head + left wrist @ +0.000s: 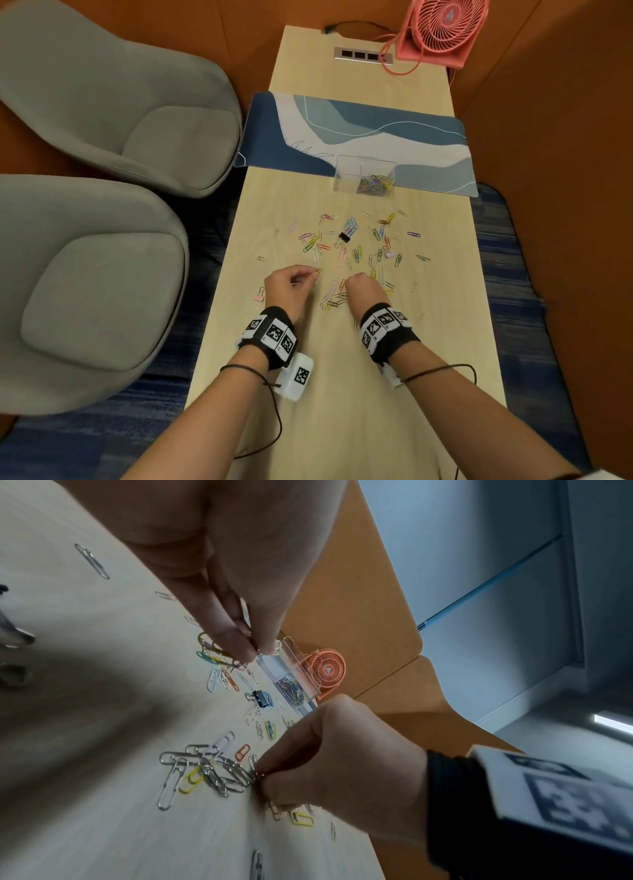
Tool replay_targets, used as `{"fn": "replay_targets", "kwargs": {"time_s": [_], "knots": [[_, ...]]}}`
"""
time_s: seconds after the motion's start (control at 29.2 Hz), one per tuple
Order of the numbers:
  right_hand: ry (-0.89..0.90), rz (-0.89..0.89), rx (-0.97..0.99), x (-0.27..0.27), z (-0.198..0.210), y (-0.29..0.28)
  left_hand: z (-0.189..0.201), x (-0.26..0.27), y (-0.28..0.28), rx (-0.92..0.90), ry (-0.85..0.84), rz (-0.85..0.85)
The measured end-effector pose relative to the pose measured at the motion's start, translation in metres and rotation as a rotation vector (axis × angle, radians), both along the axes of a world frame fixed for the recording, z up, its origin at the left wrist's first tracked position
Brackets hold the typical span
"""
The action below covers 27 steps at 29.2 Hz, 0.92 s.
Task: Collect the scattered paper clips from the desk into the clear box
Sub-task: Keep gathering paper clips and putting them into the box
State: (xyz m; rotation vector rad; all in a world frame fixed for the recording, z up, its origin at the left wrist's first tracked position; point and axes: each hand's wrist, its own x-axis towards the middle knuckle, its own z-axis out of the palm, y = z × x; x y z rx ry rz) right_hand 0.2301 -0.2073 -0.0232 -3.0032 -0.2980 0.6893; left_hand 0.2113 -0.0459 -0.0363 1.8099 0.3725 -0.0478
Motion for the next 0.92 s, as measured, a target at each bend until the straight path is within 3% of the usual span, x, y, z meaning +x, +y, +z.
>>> {"fn": "replay_targets", "kwargs": {"time_s": [0.07, 0.21, 0.44, 0.72, 0.92], "knots": [[0.000, -0.105, 0.071, 0.005, -0.002, -0.009, -0.002, 0.003, -0.002, 0.017, 0.007, -0.006], [-0.006, -0.389, 0.393, 0.015, -0.009, -0.039, -0.005, 0.014, -0.010, 0.039, 0.003, -0.017], [0.195, -1.046, 1.336, 0.052, 0.029, -0.080, 0.010, 0.078, -0.027, 0.021, -0.051, -0.089], [0.070, -1.162, 1.805, 0.146, 0.060, -0.117, 0.048, 0.203, -0.066, 0.097, -0.240, -0.163], [0.068, -1.193, 1.947, 0.187, 0.061, -0.124, 0.049, 0.266, -0.102, 0.241, -0.298, -0.309]]}}
